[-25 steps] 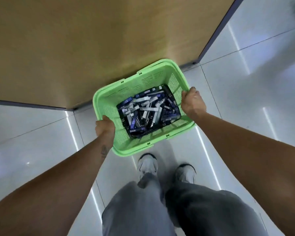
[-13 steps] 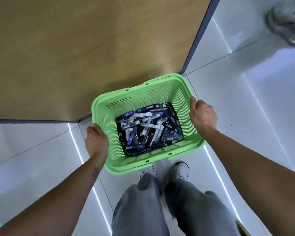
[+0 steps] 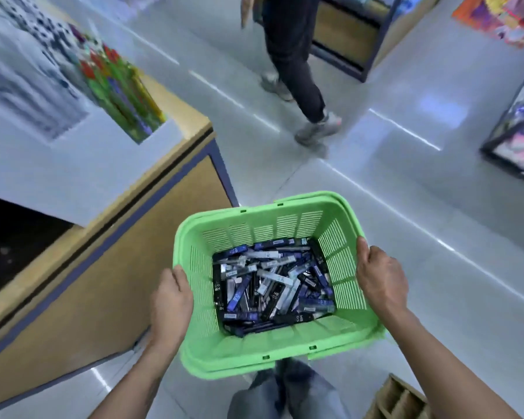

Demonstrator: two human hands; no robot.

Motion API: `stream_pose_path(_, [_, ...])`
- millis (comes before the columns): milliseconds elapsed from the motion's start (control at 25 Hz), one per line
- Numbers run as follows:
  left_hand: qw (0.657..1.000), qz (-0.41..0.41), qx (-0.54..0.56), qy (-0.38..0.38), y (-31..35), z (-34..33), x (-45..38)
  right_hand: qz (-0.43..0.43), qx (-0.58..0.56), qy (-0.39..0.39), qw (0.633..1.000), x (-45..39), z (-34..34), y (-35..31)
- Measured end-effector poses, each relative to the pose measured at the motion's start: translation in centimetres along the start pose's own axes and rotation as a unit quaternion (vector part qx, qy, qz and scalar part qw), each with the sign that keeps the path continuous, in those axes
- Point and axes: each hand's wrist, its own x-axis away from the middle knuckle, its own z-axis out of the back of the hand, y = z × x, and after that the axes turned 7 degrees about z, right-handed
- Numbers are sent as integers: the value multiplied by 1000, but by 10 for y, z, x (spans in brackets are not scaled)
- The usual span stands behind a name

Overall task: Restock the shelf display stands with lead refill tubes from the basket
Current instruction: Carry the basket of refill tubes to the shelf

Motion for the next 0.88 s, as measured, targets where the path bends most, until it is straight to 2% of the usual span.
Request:
stream_pose_path(240, [988, -141, -28, -50, 145, 21, 15, -91, -38, 84, 992, 14, 115, 31])
stream_pose_path(440, [972, -212, -68, -76, 249, -8, 11, -160, -60, 127, 977, -5, 168, 63])
stream_pose_path(720, [955, -270, -79, -94, 408, -104, -22, -212, -96, 153, 961, -115, 223, 114])
stream_pose_path(880, [950, -288, -83, -87, 510, -148, -39, -235, -101, 154, 954, -209, 270, 135])
